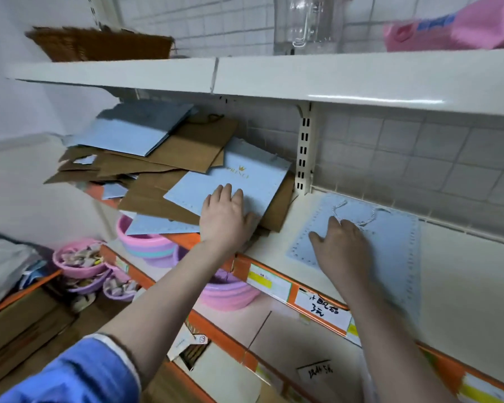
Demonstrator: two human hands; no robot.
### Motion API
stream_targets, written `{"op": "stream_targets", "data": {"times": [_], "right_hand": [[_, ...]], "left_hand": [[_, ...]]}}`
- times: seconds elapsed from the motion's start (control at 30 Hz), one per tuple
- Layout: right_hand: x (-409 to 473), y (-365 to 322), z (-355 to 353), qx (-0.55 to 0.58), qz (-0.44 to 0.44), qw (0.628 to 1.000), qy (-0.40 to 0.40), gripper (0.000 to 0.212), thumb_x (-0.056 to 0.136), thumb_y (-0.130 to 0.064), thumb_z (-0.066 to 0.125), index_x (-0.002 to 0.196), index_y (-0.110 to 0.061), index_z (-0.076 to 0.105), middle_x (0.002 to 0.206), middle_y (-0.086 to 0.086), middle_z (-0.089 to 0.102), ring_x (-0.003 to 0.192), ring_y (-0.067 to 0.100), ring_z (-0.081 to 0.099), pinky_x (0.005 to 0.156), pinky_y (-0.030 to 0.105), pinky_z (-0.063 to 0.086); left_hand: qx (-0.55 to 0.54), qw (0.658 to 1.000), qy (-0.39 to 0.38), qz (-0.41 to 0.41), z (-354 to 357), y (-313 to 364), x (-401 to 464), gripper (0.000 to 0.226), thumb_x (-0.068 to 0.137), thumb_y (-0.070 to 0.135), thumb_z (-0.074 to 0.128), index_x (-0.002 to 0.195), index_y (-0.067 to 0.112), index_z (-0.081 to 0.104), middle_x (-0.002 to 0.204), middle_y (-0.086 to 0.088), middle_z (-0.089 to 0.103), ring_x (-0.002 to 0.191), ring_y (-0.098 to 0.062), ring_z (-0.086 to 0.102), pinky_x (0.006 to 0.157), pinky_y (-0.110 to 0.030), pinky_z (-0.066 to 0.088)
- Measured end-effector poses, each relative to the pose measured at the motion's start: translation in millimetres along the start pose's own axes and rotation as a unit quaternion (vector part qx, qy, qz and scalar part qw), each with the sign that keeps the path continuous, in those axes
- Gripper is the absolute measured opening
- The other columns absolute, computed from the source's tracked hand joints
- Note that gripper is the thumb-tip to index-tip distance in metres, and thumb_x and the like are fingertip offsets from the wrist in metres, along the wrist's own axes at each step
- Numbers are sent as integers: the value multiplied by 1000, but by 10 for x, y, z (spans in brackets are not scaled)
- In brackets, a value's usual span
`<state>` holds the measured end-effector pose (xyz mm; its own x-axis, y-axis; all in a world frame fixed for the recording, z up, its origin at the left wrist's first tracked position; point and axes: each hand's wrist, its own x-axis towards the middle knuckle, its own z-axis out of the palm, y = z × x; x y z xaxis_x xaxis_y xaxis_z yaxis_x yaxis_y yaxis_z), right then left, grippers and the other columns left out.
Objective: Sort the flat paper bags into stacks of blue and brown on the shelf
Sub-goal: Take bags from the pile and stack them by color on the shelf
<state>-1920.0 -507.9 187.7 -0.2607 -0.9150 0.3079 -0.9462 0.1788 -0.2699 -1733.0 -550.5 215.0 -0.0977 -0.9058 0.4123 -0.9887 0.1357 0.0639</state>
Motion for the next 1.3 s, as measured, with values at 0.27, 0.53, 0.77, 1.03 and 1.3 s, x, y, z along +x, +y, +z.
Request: {"op": "stream_targets", "data": {"times": [0.27,0.53,0.77,1.03,1.3], "right_hand": [[11,-897,36,18,-16,999,23,44,93,-39,50,120,-4,52,119,19,54,116,34,47,92,38,37],[-62,-2182,256,36,-31,998,31,44,95,-38,45,124,-6,50,123,16,53,117,32,46,95,37,35],[5,-3000,368,34,-40,998,33,49,96,-40,44,132,-7,46,128,16,50,119,32,44,96,38,35],[430,-3510,555,59,-40,996,44,46,96,-37,47,129,-5,49,125,18,51,118,34,43,96,39,35],[1204,-3857,652,82,-34,994,69,52,97,-38,45,137,-5,41,134,19,45,123,34,40,99,41,33]], "left_hand": [[-5,999,35,-35,-231,-934,35,53,94,40,45,138,12,38,146,-12,34,137,-28,27,107,-36,23],[-11,997,59,-43,-395,-2316,161,52,93,42,47,134,10,44,147,-14,35,137,-29,28,109,-37,23],[-24,997,40,-59,-476,-3226,326,58,94,43,46,142,11,35,151,-13,28,140,-30,22,111,-39,20],[-33,997,52,-55,-301,-3705,777,57,93,42,48,140,11,38,150,-11,29,140,-29,22,111,-38,19],[-22,998,56,-24,-74,-3937,1702,58,95,43,44,142,11,34,150,-14,28,140,-31,21,112,-39,18]]}}
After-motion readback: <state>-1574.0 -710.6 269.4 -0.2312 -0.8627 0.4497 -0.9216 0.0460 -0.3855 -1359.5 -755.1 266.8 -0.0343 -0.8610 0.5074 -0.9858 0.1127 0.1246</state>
